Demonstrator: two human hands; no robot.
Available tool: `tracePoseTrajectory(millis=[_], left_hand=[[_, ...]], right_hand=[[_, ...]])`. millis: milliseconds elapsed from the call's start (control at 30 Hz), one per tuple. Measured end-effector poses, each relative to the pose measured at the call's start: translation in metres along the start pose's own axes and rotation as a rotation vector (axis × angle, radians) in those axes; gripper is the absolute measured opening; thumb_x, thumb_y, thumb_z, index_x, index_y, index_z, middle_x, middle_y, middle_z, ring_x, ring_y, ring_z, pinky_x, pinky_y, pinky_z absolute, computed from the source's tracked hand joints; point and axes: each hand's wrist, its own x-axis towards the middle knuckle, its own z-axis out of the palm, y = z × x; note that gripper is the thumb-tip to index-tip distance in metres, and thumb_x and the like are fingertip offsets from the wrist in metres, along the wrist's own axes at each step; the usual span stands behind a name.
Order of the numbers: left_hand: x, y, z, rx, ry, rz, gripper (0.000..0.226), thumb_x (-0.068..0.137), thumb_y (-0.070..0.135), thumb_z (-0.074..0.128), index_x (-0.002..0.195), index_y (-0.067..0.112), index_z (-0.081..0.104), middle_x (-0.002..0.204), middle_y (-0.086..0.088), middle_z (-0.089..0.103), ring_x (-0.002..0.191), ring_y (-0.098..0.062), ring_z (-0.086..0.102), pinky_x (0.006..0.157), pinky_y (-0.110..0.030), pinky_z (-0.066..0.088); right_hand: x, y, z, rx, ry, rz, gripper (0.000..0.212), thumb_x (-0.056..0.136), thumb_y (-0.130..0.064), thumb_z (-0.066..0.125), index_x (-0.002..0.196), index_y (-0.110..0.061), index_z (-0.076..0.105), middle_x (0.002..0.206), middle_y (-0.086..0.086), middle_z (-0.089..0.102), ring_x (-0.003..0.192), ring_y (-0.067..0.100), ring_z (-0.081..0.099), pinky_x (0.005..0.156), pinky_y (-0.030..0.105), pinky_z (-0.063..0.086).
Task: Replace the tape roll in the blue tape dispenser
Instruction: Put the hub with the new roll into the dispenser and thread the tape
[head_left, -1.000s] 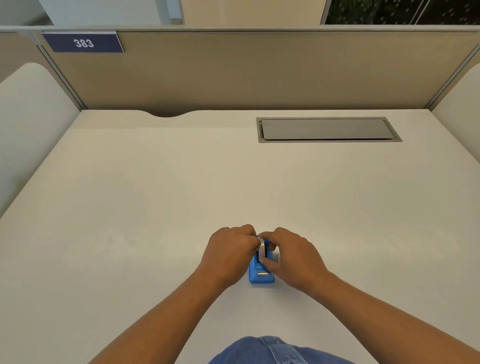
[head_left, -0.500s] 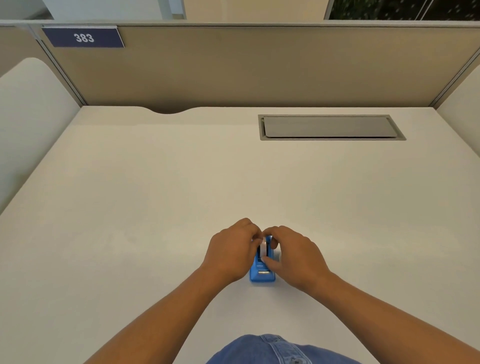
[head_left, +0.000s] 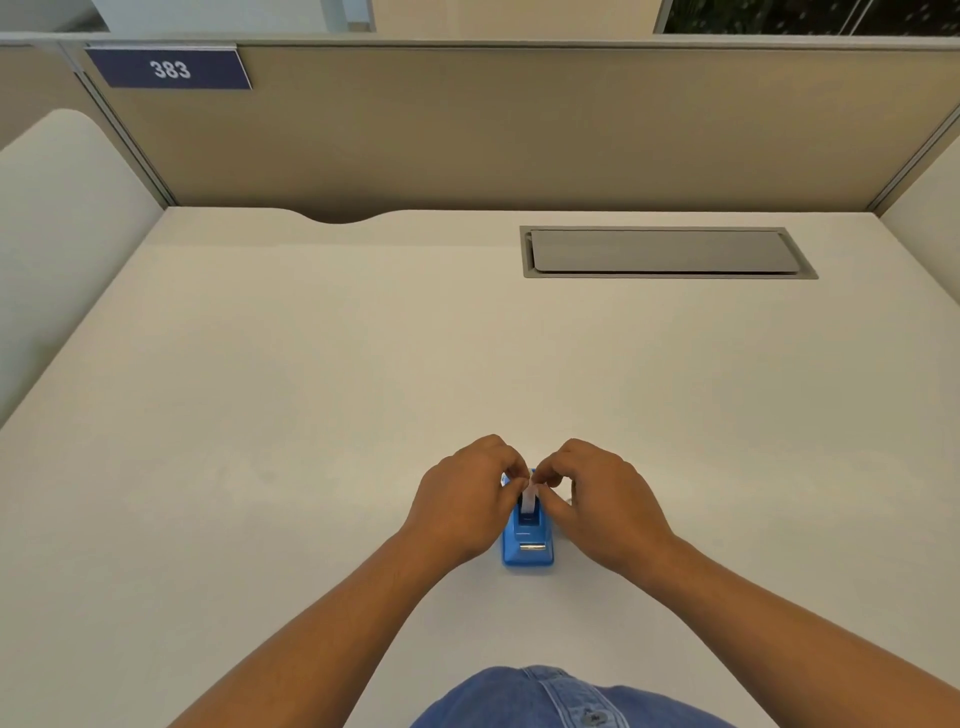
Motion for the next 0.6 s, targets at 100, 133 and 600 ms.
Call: tracePoseTrajectory(millis=[100,133,600], left_hand=[[-0.001,0.000,-0.001,-0.004,0.006,0.000,0.012,0.094,0.030,0.058,0.101,0.026,0.066,0.104,0.008,0.064,0.086,-0.012,0.061,0.073,-0.024,0.047],[-0.001,0.000,-0.001,-0.003,0.004,0.002,0.012,0.093,0.031,0.058,0.101,0.026,0.066,0.104,0.008,0.064,0.085,-0.012,0.061,0.073,-0.024,0.047],[-0.013,-0.027,0.019,0.099,-0.225,0.066,0.126,0.058,0.054,0.082,0.145,0.047,-0.010,0.147,0.011,0.045,0.115,-0.019,0.056,0.088,-0.029,0.046]], right_hand=[[0.002,-0.002,0.000,-0.014,0.009,-0.019,0.004,0.083,-0.039,0.064,0.088,-0.038,0.065,0.081,-0.018,0.056,0.059,-0.006,0.047,0.055,0.011,0.030],[0.002,-0.003,0.000,-0.016,0.010,-0.025,0.004,0.083,-0.039,0.064,0.087,-0.038,0.065,0.080,-0.018,0.056,0.058,-0.006,0.046,0.054,0.010,0.029],[-0.004,-0.009,-0.005,-0.009,-0.018,-0.041,0.004,0.085,-0.032,0.061,0.083,-0.034,0.064,0.083,-0.014,0.061,0.058,-0.003,0.047,0.055,0.014,0.034]])
